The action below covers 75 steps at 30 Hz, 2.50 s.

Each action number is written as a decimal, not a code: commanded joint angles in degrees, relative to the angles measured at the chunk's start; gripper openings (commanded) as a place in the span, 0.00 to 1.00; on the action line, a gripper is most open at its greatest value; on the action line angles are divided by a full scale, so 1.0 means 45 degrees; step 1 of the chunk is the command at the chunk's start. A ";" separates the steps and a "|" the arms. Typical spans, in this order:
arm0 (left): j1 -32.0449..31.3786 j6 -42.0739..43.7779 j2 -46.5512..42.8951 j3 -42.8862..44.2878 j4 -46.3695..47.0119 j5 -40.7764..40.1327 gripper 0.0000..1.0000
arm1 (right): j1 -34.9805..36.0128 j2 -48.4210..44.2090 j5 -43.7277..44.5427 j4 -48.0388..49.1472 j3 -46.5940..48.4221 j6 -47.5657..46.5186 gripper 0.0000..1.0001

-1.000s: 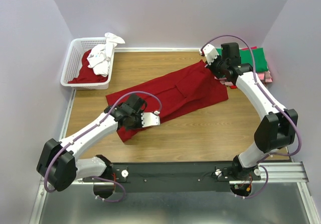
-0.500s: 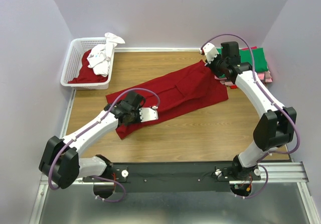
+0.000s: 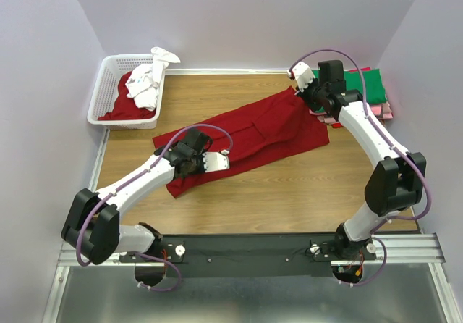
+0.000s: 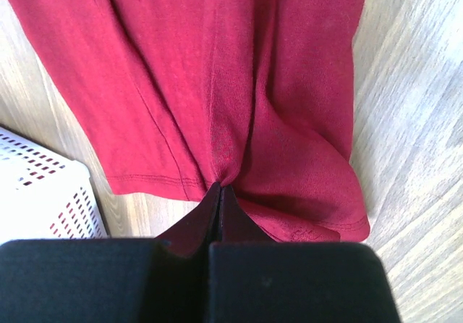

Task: Fold and stack the t-shirts
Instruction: Fold the tshirt

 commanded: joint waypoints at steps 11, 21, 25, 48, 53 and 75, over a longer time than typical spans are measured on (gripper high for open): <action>0.0086 0.0104 -0.0115 0.0021 0.0340 -0.0123 0.00 | -0.0090 0.0377 -0.0013 0.0394 0.0364 0.0193 0.00; 0.0086 0.0065 -0.0408 -0.0643 0.0944 -0.0026 0.00 | -0.0109 0.0553 -0.0071 0.0394 0.0461 0.0193 0.00; 0.0086 0.0026 -0.0525 -0.0819 0.1101 -0.0045 0.00 | -0.0109 0.0845 -0.0383 0.0414 0.0753 0.0231 0.00; 0.0183 0.0045 -0.1131 -0.2031 0.1746 -0.0025 0.00 | -0.0090 0.3522 0.0788 0.0394 0.2571 0.0583 0.00; 0.0164 0.0006 -0.1072 -0.2031 0.1727 0.0033 0.00 | -0.0090 0.3697 0.0690 0.0394 0.2786 0.0681 0.00; 0.0164 -0.0131 -0.1404 -0.2089 0.1883 -0.0064 0.00 | -0.0090 0.5181 0.0573 0.0394 0.3879 0.1013 0.02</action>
